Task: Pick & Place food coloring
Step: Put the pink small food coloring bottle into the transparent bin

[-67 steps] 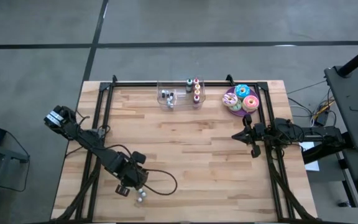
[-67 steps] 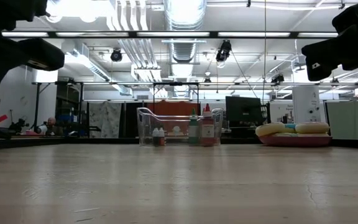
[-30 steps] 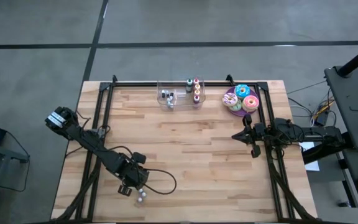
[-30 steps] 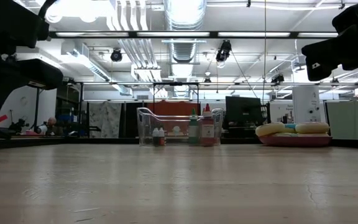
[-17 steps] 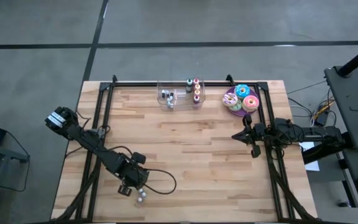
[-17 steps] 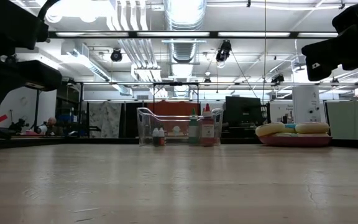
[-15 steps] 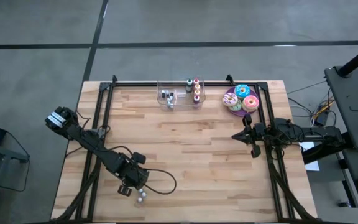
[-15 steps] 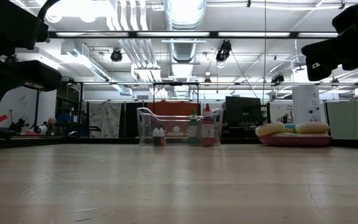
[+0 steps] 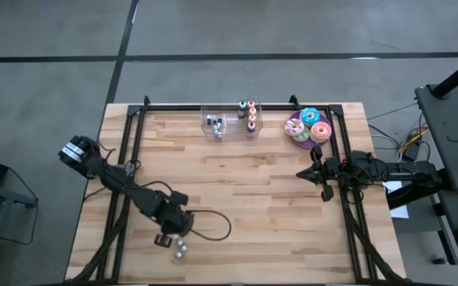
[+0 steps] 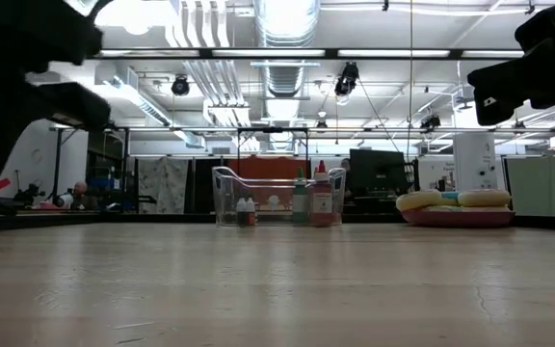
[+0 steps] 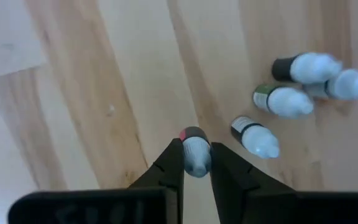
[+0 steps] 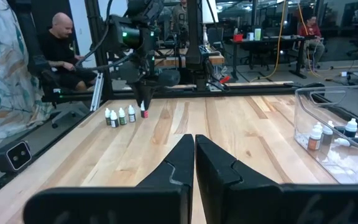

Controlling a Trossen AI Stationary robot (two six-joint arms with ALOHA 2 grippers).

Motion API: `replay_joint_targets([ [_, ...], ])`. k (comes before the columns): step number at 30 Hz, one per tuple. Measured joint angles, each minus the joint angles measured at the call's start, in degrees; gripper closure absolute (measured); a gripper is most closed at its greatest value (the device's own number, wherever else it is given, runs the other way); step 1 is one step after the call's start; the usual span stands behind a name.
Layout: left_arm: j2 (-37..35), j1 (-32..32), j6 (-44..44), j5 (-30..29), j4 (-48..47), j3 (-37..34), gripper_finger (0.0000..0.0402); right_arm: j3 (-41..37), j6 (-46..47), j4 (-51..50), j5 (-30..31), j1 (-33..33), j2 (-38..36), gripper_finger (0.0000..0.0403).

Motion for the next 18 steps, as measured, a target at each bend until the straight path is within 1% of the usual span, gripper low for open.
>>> replay_joint_targets([
  [4, 0.0, 3.8, 0.7, 1.1, -4.8, 4.0, 0.037, 0.0, 0.0, 0.0, 0.0, 0.0, 0.0, 0.0394],
  [10, 0.0, 10.7, 2.8, 1.2, -15.2, 11.6, 0.037, 0.0, 0.0, 0.0, 0.0, 0.0, 0.0, 0.0394],
  [14, 0.0, 17.3, 6.4, 1.2, -20.7, 17.3, 0.037, 0.0, 0.0, 0.0, 0.0, 0.0, 0.0, 0.0394],
  [18, 0.8, 25.2, 10.0, 1.2, -22.6, 23.2, 0.037, 0.0, 0.0, 0.0, 0.0, 0.0, 0.0, 0.0394],
])
